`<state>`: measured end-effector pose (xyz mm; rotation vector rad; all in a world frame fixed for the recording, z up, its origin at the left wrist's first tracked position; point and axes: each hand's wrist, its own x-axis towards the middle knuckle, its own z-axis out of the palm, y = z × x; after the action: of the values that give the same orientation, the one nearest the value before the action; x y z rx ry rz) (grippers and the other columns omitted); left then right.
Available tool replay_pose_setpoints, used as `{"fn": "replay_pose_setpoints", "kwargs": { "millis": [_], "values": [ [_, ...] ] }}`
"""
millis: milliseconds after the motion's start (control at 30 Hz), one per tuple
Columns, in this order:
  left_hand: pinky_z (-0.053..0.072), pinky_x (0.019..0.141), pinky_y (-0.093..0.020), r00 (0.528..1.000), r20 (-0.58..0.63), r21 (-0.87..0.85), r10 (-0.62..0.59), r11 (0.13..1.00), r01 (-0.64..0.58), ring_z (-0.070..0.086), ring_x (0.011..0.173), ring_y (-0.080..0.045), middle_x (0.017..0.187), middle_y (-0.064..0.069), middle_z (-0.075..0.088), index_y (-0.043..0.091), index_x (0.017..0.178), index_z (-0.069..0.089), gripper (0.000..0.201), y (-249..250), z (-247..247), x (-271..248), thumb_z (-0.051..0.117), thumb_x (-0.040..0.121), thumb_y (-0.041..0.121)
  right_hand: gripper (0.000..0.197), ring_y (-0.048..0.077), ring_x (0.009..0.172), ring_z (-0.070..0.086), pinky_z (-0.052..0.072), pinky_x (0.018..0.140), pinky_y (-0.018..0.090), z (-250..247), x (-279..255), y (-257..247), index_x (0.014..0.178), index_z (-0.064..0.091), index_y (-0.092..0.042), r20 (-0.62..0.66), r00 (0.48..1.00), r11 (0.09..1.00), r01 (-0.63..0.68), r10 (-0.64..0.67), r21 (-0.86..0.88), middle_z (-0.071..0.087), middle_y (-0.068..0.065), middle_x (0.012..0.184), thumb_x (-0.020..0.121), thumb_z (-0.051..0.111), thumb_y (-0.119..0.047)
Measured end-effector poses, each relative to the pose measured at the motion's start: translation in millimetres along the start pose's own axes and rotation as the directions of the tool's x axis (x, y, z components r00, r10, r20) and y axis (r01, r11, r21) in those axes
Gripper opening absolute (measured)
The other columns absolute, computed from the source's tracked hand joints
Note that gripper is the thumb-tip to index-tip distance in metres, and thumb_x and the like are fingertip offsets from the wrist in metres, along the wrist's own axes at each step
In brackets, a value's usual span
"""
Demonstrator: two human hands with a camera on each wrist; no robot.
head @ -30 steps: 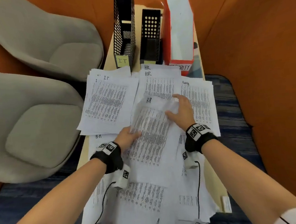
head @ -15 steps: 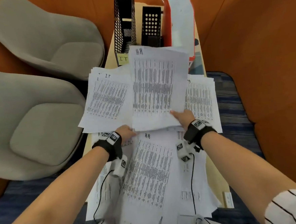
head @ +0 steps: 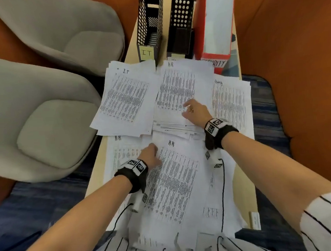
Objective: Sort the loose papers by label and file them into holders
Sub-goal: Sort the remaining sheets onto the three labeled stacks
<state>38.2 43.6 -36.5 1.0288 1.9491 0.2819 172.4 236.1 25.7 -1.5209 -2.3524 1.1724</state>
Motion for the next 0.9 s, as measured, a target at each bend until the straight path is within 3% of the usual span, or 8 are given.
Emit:
{"fn": "replay_pose_setpoints", "kwargs": {
  "millis": [100,233,367,467,600,700,833,900],
  "values": [
    [0.043,0.070,-0.029,0.996,0.018,-0.141,0.086,0.987,-0.082,0.052,0.077,-0.019,0.085,-0.005,0.055,0.009,0.094,0.055,0.020,6,-2,-4,0.058,0.079,-0.003,0.065,0.022,0.111,0.056,0.046,0.097,0.037,29,-33,12,0.134,0.045,-0.017,0.472,0.881,0.955,0.105,0.041,-0.278,0.057,0.006,0.126,0.079,0.075,-0.034],
    [0.048,0.080,-0.031,0.995,0.062,-0.234,0.073,0.971,-0.057,0.060,0.086,-0.025,0.093,-0.011,0.064,0.004,0.100,0.063,0.023,9,-33,1,0.046,0.087,-0.006,0.021,0.023,0.087,0.055,0.042,0.076,0.032,47,-56,34,0.105,0.062,0.000,0.450,0.891,0.922,0.219,-0.057,-0.319,0.066,0.012,0.105,0.085,0.055,-0.004],
    [0.047,0.091,-0.034,0.986,0.094,0.282,-0.135,0.954,0.104,0.059,0.111,-0.031,0.120,-0.015,0.063,0.000,0.119,0.060,0.032,-20,-63,1,0.053,0.090,0.009,0.029,0.016,0.059,0.047,0.035,0.058,0.029,42,-64,48,0.057,0.045,-0.016,0.455,0.887,0.887,0.271,-0.079,-0.374,0.053,-0.001,0.061,0.082,0.047,-0.002],
    [0.050,0.085,-0.035,0.958,0.216,0.431,-0.188,0.899,0.079,0.061,0.098,-0.029,0.098,-0.011,0.063,0.002,0.102,0.066,0.023,-39,-73,-8,0.067,0.082,0.013,0.023,0.024,0.065,0.054,0.049,0.064,0.038,36,-64,44,0.064,0.057,-0.009,0.396,0.914,0.899,0.247,-0.092,-0.362,0.061,0.007,0.067,0.084,0.048,-0.003],
    [0.042,0.083,-0.030,0.986,0.168,0.176,-0.013,0.984,-0.017,0.057,0.097,-0.026,0.111,-0.011,0.063,0.011,0.103,0.065,0.021,-55,-73,-9,0.068,0.084,0.022,0.019,0.032,0.075,0.058,0.051,0.070,0.039,33,-64,25,0.062,0.059,-0.006,0.291,0.928,0.931,0.297,-0.231,-0.210,0.064,0.015,0.077,0.074,0.046,-0.012],
    [0.042,0.079,-0.030,0.987,0.107,-0.173,0.119,0.980,-0.099,0.055,0.091,-0.020,0.101,-0.004,0.060,0.022,0.092,0.060,0.013,-42,-69,-11,0.069,0.084,0.026,0.015,0.023,0.106,0.057,0.042,0.094,0.031,43,-71,1,0.073,0.070,-0.015,0.371,0.860,0.876,0.441,-0.350,-0.197,0.066,0.009,0.115,0.075,0.055,-0.019],
    [0.047,0.075,-0.032,0.994,-0.058,-0.662,0.097,0.741,-0.111,0.060,0.091,-0.023,0.094,-0.003,0.066,0.026,0.095,0.068,0.013,-11,-67,-21,0.057,0.092,0.032,0.019,0.021,0.060,0.052,0.042,0.060,0.026,53,-71,-15,0.072,0.064,-0.015,0.391,0.881,0.915,0.358,-0.267,-0.183,0.061,-0.004,0.075,0.081,0.049,-0.009],
    [0.050,0.075,-0.030,0.992,0.087,-0.767,0.092,0.642,0.007,0.064,0.096,-0.021,0.102,0.000,0.069,0.022,0.113,0.062,0.028,-2,-69,-30,0.045,0.097,0.038,0.027,0.014,0.050,0.040,0.032,0.052,0.023,46,-67,-17,0.060,0.046,-0.020,0.287,0.925,0.931,0.310,-0.249,-0.191,0.046,-0.005,0.061,0.080,0.048,-0.002]
  ]
}}
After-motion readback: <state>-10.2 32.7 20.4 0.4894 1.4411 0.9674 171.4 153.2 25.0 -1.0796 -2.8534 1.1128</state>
